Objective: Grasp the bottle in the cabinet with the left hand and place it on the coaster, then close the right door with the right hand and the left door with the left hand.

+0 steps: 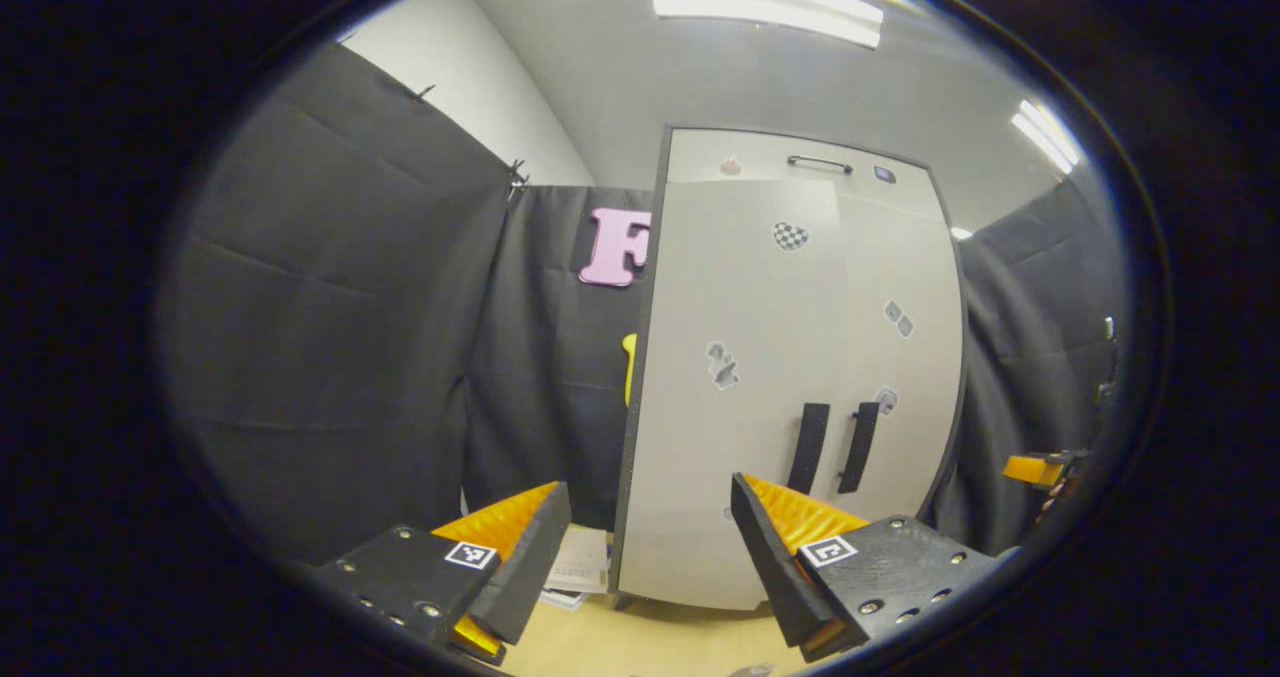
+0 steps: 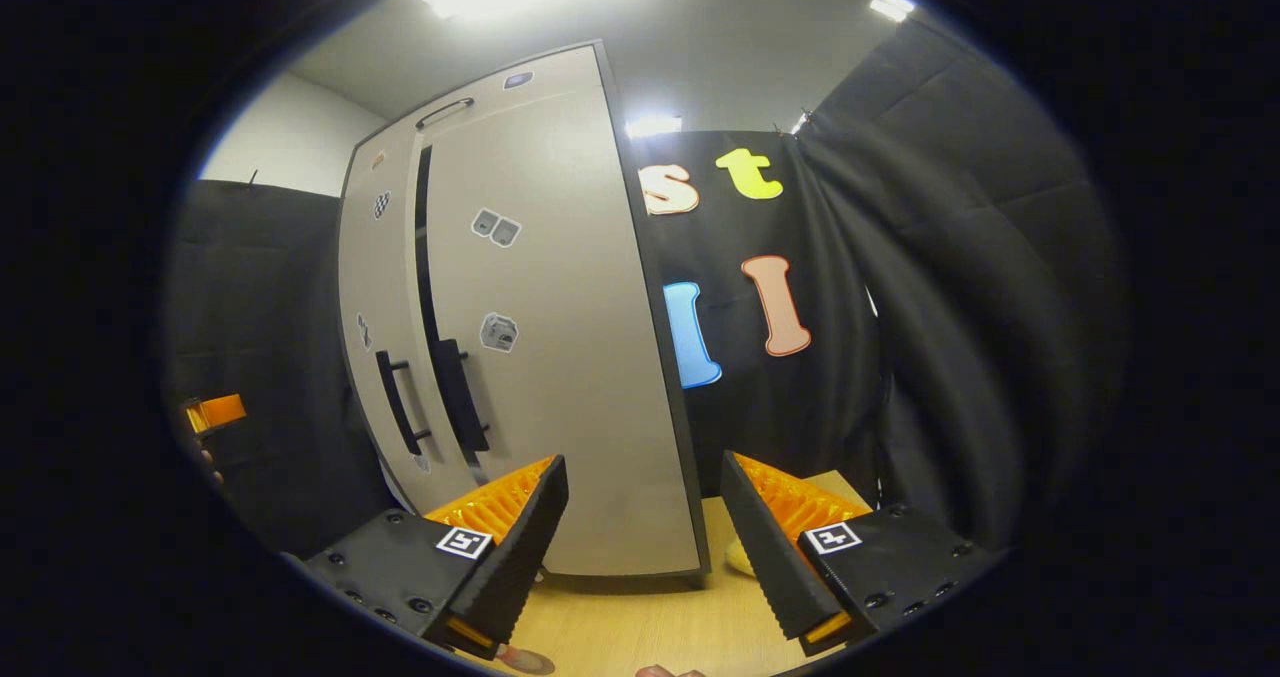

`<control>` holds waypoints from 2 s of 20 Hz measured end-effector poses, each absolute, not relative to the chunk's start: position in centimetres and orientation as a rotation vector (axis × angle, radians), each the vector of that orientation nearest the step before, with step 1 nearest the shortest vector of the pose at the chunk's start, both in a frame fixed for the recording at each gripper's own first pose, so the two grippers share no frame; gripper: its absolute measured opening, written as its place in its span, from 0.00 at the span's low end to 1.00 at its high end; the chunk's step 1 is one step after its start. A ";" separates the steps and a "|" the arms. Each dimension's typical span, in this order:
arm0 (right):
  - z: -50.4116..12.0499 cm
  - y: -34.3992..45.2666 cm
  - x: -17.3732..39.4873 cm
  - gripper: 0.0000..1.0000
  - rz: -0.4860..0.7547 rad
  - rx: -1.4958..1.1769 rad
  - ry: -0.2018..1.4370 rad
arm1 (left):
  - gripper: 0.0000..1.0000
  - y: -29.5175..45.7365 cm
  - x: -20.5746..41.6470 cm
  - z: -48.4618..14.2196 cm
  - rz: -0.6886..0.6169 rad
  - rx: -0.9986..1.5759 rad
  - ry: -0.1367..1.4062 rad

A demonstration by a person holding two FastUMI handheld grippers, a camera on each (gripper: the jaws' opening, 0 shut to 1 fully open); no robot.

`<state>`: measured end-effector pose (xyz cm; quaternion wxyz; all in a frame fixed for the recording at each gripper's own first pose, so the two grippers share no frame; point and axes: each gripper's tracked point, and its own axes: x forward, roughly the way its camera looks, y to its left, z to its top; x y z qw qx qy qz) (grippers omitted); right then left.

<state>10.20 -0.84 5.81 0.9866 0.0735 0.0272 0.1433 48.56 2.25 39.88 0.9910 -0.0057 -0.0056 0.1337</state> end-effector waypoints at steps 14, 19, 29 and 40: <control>4.3 -0.5 6.0 0.98 0.250 0.079 0.090 | 0.93 2.9 44.8 32.8 0.228 0.041 0.086; 2.6 -2.7 6.6 0.98 0.235 0.055 0.111 | 0.94 2.2 45.0 31.7 0.238 0.003 0.079; 0.6 -7.6 10.6 0.98 0.382 0.087 0.083 | 0.93 -6.3 45.4 33.6 0.328 0.171 0.036; -0.4 -9.0 9.5 0.98 0.318 0.175 0.075 | 0.94 -9.8 46.4 32.7 0.247 0.196 0.044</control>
